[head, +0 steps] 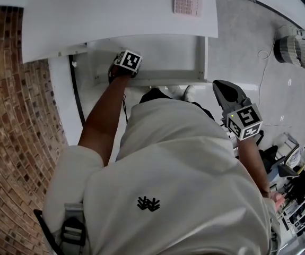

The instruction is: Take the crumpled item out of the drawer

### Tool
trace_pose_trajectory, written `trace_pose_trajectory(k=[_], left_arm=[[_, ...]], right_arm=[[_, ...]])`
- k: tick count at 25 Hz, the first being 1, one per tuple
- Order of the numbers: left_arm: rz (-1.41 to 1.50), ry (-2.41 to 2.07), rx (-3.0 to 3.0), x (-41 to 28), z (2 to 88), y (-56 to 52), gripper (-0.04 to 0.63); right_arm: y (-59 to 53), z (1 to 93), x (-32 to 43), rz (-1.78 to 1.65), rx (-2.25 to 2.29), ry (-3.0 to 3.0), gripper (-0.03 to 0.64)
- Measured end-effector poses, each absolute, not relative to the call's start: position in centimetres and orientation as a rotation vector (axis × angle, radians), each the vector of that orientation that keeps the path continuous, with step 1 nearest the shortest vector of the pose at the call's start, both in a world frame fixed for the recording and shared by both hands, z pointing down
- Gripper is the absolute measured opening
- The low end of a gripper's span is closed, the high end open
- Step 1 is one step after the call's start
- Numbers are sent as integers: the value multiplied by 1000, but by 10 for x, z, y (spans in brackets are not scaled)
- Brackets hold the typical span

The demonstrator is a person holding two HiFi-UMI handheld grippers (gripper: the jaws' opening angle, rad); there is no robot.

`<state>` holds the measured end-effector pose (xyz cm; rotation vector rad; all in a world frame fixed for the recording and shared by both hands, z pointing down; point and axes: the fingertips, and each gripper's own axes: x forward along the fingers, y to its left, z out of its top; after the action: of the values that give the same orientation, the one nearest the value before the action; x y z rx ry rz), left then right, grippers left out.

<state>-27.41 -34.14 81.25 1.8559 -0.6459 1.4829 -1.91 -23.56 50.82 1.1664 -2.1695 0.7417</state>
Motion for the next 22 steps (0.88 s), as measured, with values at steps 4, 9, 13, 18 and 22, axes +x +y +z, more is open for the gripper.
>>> trace_pose_trajectory(k=[4, 9, 13, 18, 22], left_arm=[[1509, -653, 1872, -275, 815, -343, 177], [1493, -672, 1872, -277, 813, -344, 156], [1482, -706, 1883, -277, 808, -346, 140], [1473, -732, 1893, -279, 797, -345, 130], [1463, -738, 1896, -278, 785, -340, 130]], right_arm=[[-233, 507, -16, 743, 1170, -2156, 14], [-227, 507, -13, 742, 1175, -2158, 14], [-224, 506, -9, 737, 1175, -2168, 14], [-218, 505, -5, 737, 1174, -2182, 14], [-213, 504, -4, 733, 1161, -2207, 14]])
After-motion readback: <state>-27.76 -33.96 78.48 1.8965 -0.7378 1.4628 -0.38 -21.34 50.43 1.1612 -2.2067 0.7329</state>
